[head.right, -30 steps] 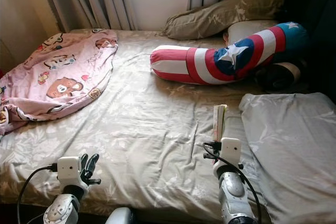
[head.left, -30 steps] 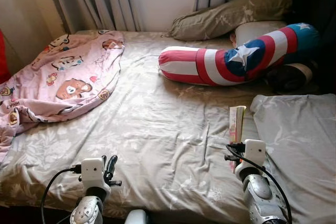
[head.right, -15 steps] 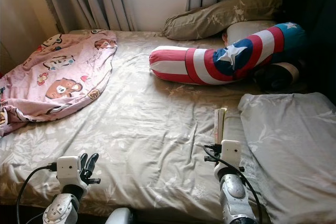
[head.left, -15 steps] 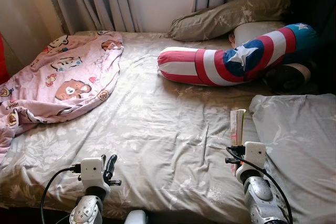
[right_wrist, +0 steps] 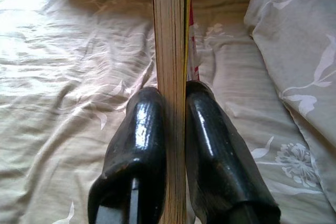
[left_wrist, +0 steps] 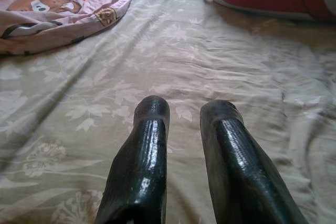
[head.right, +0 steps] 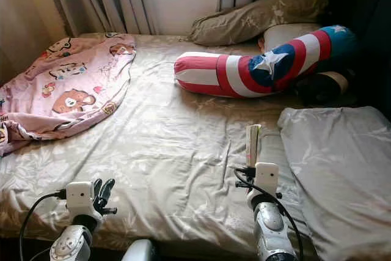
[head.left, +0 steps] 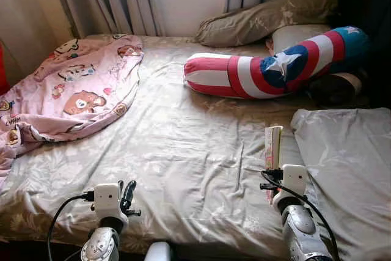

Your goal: Clean up the room

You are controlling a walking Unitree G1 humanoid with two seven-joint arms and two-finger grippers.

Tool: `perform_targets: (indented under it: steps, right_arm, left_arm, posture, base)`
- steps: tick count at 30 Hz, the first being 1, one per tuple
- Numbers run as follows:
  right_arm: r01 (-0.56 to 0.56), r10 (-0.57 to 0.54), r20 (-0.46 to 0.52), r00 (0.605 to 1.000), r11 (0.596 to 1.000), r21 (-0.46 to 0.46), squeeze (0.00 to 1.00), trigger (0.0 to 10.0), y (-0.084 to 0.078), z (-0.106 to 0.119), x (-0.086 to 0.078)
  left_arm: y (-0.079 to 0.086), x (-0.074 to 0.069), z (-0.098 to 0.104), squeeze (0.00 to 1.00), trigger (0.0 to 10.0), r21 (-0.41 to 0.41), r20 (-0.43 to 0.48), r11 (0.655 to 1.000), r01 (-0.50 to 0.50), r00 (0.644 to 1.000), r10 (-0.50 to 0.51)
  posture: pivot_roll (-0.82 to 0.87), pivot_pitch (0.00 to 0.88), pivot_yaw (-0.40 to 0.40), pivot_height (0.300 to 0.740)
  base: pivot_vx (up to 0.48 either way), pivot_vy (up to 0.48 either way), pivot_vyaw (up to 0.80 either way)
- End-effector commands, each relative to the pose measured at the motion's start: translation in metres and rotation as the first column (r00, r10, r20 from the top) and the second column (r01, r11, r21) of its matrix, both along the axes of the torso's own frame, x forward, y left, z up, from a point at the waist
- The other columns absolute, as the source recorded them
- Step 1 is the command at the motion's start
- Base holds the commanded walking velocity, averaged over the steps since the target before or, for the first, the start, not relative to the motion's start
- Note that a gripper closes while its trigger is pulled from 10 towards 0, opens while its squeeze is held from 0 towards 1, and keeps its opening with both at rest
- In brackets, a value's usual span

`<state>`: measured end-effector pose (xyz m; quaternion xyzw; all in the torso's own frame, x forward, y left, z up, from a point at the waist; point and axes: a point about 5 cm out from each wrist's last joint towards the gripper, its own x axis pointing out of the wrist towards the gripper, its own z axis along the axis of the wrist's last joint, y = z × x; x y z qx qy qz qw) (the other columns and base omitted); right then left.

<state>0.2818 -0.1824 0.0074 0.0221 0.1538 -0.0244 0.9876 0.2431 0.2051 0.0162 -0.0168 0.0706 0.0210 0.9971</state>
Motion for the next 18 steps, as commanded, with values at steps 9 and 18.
perform_targets:
  steps: [9, 18]
  right_arm:
    - [-0.009, 0.009, 0.058, 0.998, 1.000, 0.004, 0.00, 10.0, 0.0040, 0.0105, 0.0089]
    - [-0.011, 0.011, 0.066, 0.998, 1.000, 0.005, 0.00, 10.0, 0.0033, 0.0113, 0.0087]
  left_arm:
    - [0.0020, 0.0029, 0.0045, 0.00, 10.0, 0.010, 0.014, 1.000, 0.001, 1.000, -0.001]
    - [0.0020, 0.0033, 0.0050, 0.00, 10.0, 0.016, 0.011, 1.000, 0.000, 1.000, 0.000]
  posture:
    - [0.05, 0.000, 0.025, 0.625]
    - [0.05, 0.000, 0.025, 0.625]
  base:
    - [0.000, 0.000, 0.00]
    - [0.000, 0.000, 0.00]
